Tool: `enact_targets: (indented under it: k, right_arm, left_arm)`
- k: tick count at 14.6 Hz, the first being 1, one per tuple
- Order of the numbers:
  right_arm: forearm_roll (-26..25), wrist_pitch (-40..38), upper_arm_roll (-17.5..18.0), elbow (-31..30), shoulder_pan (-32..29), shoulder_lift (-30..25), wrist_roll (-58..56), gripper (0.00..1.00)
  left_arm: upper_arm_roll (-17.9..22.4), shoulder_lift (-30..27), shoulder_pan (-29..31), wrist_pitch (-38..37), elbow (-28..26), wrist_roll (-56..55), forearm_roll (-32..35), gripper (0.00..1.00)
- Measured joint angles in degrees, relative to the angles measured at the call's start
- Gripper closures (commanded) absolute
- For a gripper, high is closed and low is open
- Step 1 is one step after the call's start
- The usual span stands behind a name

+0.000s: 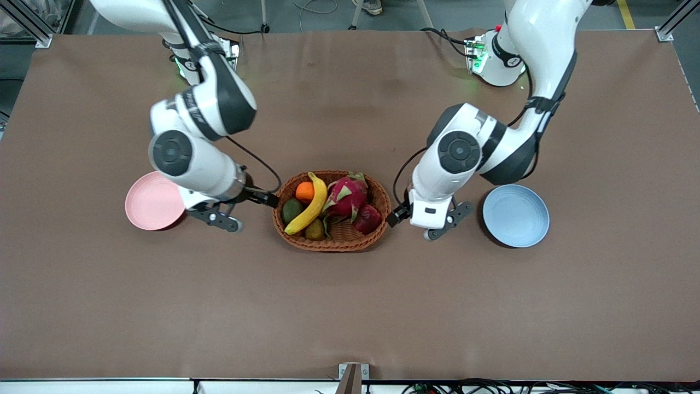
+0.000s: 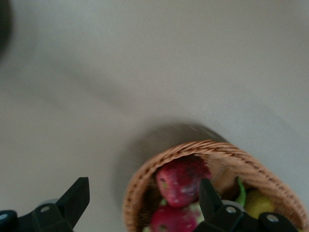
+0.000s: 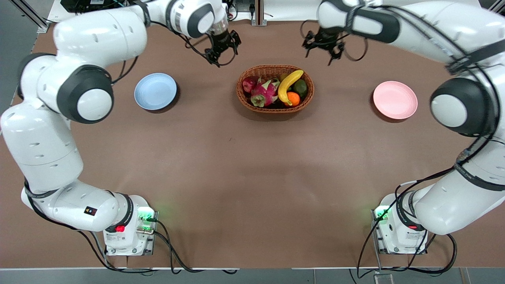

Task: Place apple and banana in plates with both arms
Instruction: 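Lower the right gripper to the banana while the left gripper reaches the dragon fruit, then close the right gripper on the banana while the left gripper grips the dragon fruit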

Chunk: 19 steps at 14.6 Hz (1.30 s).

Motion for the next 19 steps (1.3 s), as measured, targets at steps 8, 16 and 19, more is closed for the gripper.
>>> enact_targets:
  k: [8,16,19]
  right_arm:
    - [3.1,5.07,-0.11,8.45,5.44,14.3,20.91,0.18]
    - [6.36,5.19,-0.4,9.02,5.48,15.71,21.5,0.22]
    - [6.37,5.19,-0.4,9.02,5.48,16.04,21.52,0.29]
  left_arm:
    - [0.08,7.83,-5.64,10.64,0.22,-18.61,0.03,0.0]
    - [0.1,10.64,-5.97,10.91,0.27,-18.96,0.03,0.0]
    - [0.1,11.03,-5.98,11.56,0.51,-18.96,0.03,0.0]
